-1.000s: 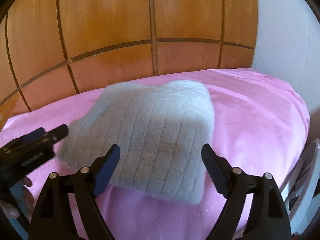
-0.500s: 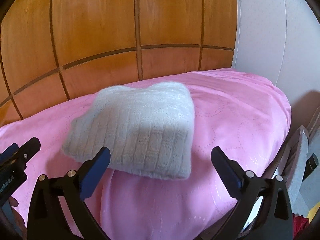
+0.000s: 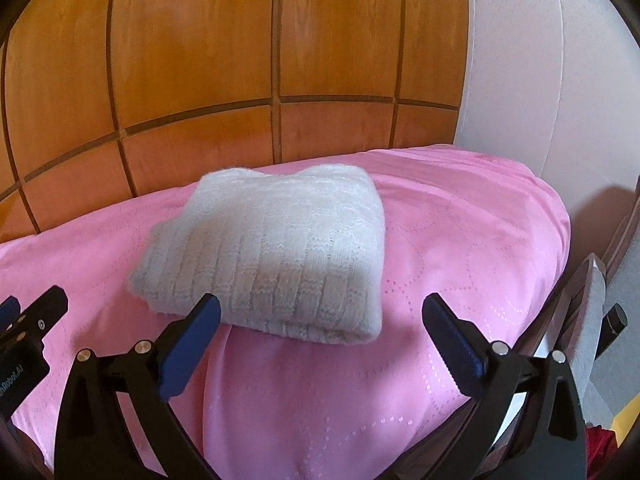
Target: Fold small clothes
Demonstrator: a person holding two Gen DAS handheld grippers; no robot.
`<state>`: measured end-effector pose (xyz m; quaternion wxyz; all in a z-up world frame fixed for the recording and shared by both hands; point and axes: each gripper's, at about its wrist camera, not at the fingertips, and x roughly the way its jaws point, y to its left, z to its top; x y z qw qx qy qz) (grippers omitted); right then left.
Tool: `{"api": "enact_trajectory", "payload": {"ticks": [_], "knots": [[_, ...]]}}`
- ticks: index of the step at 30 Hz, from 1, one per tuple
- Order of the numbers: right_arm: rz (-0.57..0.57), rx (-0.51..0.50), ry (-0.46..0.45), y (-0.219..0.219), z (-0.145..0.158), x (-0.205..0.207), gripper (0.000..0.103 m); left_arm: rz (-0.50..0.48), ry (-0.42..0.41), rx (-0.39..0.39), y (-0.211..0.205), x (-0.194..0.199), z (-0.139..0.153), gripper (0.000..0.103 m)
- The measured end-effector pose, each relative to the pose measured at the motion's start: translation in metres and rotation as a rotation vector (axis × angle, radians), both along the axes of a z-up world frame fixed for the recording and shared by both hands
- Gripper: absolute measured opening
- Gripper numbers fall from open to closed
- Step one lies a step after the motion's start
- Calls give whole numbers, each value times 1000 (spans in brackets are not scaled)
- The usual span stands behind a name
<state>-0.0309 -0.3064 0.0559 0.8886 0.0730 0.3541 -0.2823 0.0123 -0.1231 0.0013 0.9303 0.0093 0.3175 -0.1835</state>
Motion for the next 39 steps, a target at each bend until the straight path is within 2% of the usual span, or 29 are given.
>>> {"api": "enact_trajectory", "payload": {"ticks": [4, 12, 22, 27, 39], "knots": [[-27, 0, 9, -3, 2, 3, 101, 12, 12, 6, 1, 0, -4, 90], [-10, 4, 42, 3, -9, 1, 101, 5, 5, 17, -4, -3, -5, 99], [1, 26, 32, -1, -13, 2, 101, 24, 8, 50, -7, -5, -5, 99], [-12, 28, 7, -6, -12, 0, 101, 29, 8, 42, -5, -6, -2, 99], [18, 50, 11, 0, -16, 0, 101, 32, -10, 32, -2, -9, 3, 99]]}}
